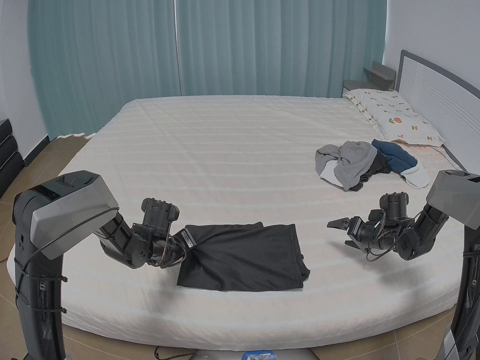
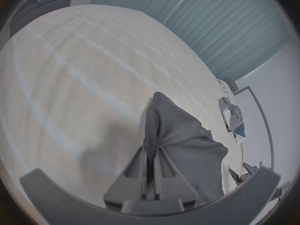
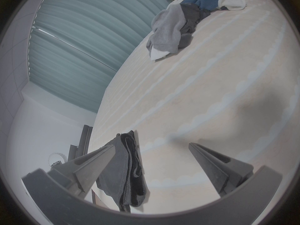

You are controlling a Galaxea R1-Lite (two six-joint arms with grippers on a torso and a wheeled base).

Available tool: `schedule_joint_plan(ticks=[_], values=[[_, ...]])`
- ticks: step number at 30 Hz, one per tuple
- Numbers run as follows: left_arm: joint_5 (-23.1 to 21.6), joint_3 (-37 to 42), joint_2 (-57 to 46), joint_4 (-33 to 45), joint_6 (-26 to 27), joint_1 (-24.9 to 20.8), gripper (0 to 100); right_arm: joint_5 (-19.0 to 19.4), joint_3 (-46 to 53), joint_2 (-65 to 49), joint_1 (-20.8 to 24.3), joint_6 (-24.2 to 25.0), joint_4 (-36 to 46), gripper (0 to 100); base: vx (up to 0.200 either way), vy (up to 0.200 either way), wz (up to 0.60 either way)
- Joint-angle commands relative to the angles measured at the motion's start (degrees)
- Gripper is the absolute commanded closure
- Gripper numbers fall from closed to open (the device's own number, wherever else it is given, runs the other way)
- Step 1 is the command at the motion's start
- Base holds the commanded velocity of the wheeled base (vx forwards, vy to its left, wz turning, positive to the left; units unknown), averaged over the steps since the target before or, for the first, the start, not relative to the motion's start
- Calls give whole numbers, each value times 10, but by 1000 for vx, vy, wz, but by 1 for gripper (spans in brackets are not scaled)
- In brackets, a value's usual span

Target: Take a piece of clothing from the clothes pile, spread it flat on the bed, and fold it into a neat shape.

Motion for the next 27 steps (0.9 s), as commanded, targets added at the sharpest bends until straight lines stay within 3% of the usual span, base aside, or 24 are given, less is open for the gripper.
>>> schedule_joint_plan(ticks=[1,22,27], values=[[1,1,-5,1,1,2,100,0,0,0,0,0,0,0,0,200,0],[18,5,-18,38,8,0,100,0,0,0,-1,0,0,0,0,200,0],[19,6,-17,38,12,-1,100,0,0,0,-1,0,0,0,0,0,0]])
